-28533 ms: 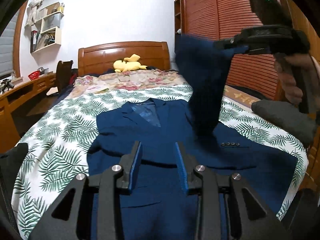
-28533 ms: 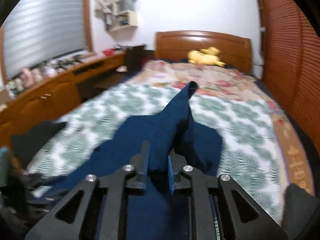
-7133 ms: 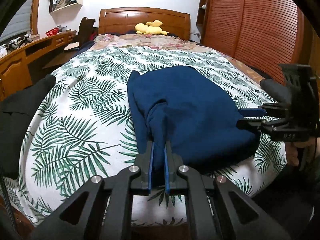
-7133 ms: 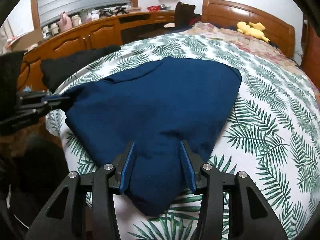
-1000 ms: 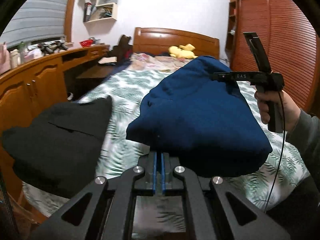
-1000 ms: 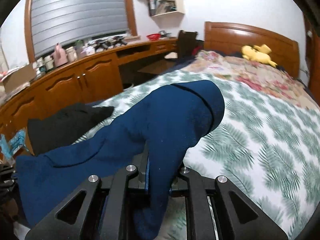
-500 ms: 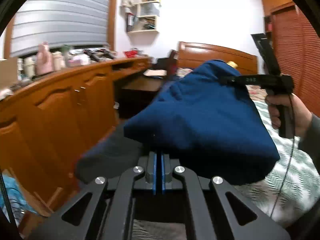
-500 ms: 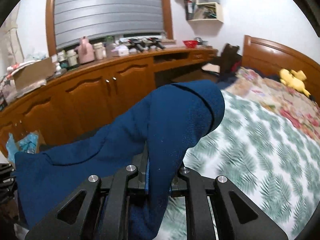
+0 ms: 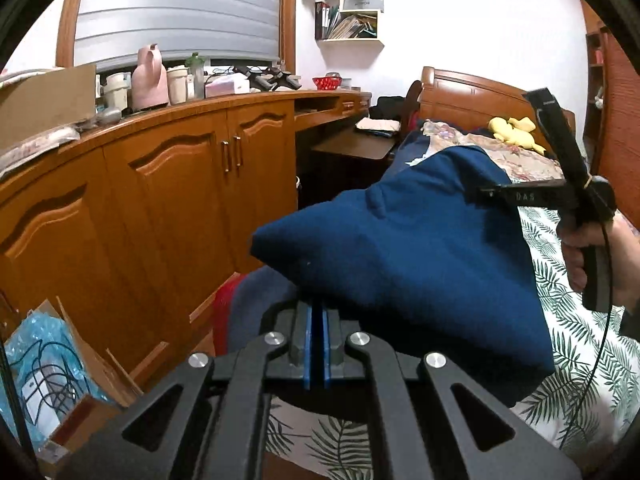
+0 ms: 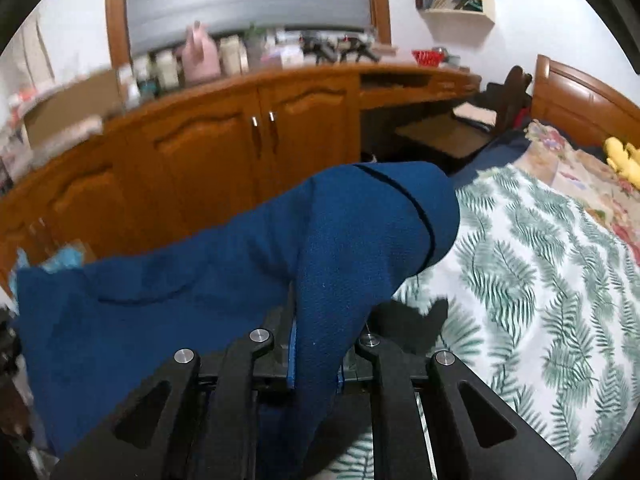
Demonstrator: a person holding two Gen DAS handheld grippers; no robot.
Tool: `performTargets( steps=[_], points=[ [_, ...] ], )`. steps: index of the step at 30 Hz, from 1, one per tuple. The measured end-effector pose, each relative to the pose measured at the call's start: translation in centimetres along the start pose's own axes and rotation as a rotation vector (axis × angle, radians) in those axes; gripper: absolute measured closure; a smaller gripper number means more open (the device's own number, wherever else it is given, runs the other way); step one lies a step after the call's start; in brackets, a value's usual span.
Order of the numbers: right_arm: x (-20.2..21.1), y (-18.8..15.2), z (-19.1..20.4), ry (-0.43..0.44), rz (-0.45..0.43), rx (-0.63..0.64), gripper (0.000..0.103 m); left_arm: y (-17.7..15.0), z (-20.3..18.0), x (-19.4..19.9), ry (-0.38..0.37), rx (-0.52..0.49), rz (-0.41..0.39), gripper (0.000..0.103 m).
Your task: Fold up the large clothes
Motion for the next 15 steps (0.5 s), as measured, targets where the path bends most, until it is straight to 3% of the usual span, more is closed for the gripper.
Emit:
performTargets(
  steps=[4, 8, 15],
  points=[
    [0.1, -0.9, -0.1, -0.039, 0.012, 0.023, 0.084, 0.2, -0.2, 0.5, 0.021, 0.011, 0.016, 0.099],
    [1.6, -1.9, -0.2, -0.054, 0.028, 0.045, 0.06, 0.4, -0.7, 2.3, 0.019, 0.009, -0.018, 0.098],
    [7.0, -4.6, 1.5, 0.002, -0.024, 0.098, 0.056, 1.1, -3.8, 5.8, -0.013, -0.036, -0.06, 0.094]
  ],
)
Point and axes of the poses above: each gripper's, at about its wrist camera, not at the fingertips, and x roughly against the way its jaws point, z to its left, y to its top, the point moved 7 cm from there along -x, roughly the way its jaws point, and after that the axes turned 1 degree about -z, right-handed, at the moved point
